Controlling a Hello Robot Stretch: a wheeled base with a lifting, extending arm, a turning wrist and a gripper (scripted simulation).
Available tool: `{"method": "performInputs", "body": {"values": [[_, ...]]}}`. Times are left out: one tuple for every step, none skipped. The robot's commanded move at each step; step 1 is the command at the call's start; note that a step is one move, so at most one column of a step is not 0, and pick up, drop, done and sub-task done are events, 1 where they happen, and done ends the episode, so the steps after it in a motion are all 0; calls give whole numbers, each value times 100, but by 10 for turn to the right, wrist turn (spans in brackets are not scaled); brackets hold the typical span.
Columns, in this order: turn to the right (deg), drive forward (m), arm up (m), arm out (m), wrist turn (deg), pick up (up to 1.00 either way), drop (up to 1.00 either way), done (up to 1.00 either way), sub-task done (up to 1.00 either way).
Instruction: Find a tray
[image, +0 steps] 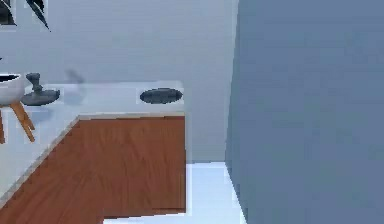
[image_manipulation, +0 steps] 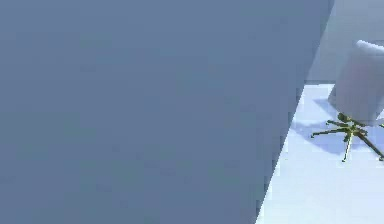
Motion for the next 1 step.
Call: {"method": "performInputs", "body": {"values": [[0,50,0,0,0,0,0,0,0]]}}
